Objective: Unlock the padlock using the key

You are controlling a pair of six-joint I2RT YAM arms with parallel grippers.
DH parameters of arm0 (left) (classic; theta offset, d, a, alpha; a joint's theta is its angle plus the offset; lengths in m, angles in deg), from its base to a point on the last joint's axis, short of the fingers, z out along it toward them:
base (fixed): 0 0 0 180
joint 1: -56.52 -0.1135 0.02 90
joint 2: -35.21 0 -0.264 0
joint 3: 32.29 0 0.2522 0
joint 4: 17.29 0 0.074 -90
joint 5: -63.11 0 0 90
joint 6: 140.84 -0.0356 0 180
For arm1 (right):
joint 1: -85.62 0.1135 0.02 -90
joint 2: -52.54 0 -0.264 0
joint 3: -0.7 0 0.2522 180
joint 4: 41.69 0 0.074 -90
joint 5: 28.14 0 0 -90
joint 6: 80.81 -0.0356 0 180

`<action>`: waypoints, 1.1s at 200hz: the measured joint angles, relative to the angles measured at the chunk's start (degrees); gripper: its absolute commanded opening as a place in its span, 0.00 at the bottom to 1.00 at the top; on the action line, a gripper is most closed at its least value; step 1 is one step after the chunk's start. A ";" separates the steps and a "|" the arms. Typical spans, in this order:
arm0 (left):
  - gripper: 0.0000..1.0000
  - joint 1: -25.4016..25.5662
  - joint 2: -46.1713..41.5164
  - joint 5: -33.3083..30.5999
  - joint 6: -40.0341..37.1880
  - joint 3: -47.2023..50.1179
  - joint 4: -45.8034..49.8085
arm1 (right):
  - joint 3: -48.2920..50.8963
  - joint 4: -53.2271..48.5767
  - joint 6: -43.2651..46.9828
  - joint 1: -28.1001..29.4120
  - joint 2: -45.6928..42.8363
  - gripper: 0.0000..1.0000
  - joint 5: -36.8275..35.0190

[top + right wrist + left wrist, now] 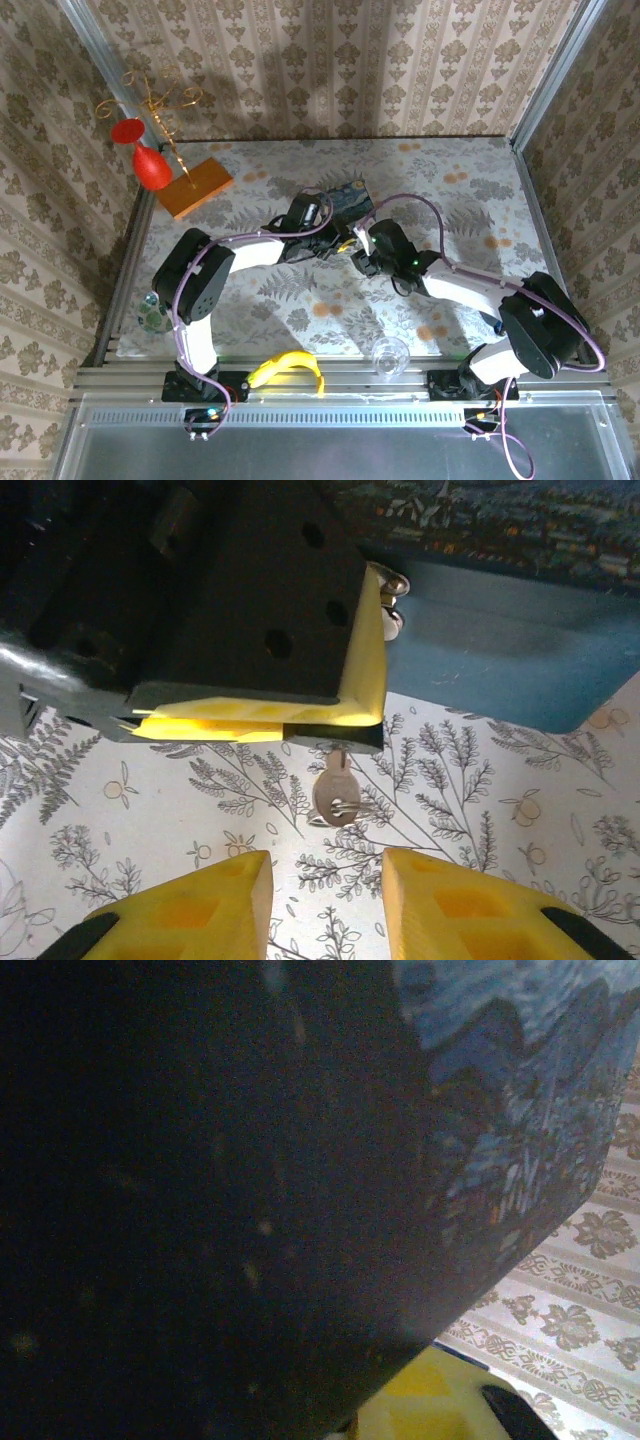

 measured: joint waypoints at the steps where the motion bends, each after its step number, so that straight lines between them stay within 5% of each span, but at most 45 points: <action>1: 0.00 -0.02 0.00 0.00 0.00 -0.04 0.13 | -0.04 -0.04 0.00 0.02 0.00 0.35 -0.07; 112: 0.00 -3.48 -1.05 1.44 0.50 -8.15 22.45 | -8.61 -14.80 -2.03 1.25 1.51 0.32 -0.28; 220: 0.00 -3.61 0.26 1.92 2.32 -9.88 24.11 | -12.79 -15.21 -2.27 4.26 6.08 0.37 1.99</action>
